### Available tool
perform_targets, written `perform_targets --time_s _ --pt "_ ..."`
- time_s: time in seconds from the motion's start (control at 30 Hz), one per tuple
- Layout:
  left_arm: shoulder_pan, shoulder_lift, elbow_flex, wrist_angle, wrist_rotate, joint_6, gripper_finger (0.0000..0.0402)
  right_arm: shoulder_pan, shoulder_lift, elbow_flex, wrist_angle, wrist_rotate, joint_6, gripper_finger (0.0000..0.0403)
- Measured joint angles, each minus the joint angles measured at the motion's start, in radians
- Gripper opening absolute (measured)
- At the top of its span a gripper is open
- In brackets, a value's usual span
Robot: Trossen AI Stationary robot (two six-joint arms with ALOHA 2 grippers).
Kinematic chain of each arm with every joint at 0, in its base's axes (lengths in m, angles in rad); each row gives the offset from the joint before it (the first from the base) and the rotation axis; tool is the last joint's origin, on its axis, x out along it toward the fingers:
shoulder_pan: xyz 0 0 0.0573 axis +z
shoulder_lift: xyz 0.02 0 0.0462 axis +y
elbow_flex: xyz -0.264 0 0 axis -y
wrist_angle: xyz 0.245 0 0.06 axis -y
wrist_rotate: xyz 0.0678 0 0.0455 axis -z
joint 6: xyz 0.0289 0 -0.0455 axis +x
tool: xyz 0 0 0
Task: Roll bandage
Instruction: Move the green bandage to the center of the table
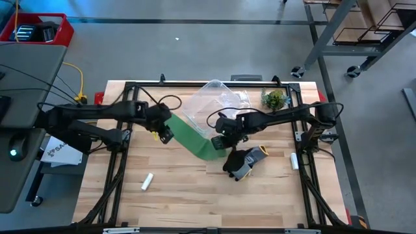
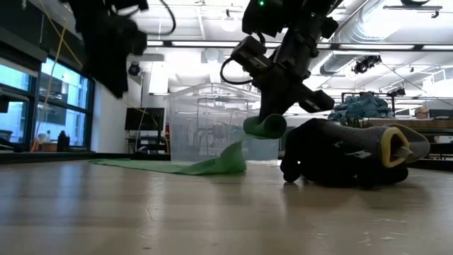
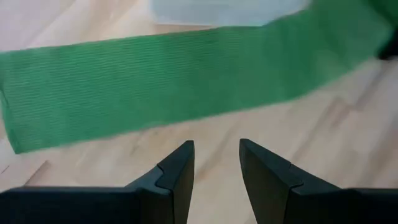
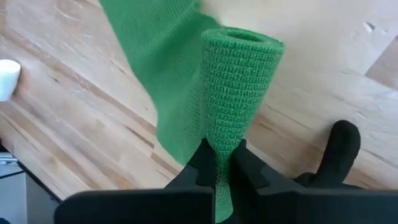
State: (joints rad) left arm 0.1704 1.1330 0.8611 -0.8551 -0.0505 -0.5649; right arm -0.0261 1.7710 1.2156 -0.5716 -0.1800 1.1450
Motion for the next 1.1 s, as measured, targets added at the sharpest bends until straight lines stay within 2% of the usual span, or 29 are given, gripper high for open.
perform_targets --time_s 0.1,0.27,0.33,0.5,0.63,0.87,1.1 --pt "0.04 0.01 -0.089 0.121 -0.065 -0.012 0.0123 0.0 0.0 0.0 0.005 0.003 -0.001 0.0003" --pt "0.137 0.082 -0.225 0.271 -0.052 0.023 0.0112 0.0 0.0 0.0 0.015 0.003 0.007 0.0003" --pt "0.175 0.113 -0.245 0.289 -0.04 0.039 0.0107 0.0 0.0 0.0 0.015 0.003 0.007 0.0003" --pt "0.225 0.186 -0.259 0.378 -0.112 0.145 0.0095 0.0 0.0 0.0 0.015 0.002 0.009 0.0003" --pt "0.246 0.242 -0.259 0.448 -0.12 0.178 0.0092 0.004 0.0 0.0 0.015 0.002 0.01 0.0003" --pt "0.245 0.337 -0.253 0.411 -0.117 0.204 0.0083 0.02 0.0 0.0 -0.045 0.027 0.028 0.0003" --pt "0.227 0.346 -0.249 0.334 -0.05 0.122 0.0029 0.036 0.0 0.0 -0.156 0.033 0.051 0.0003"
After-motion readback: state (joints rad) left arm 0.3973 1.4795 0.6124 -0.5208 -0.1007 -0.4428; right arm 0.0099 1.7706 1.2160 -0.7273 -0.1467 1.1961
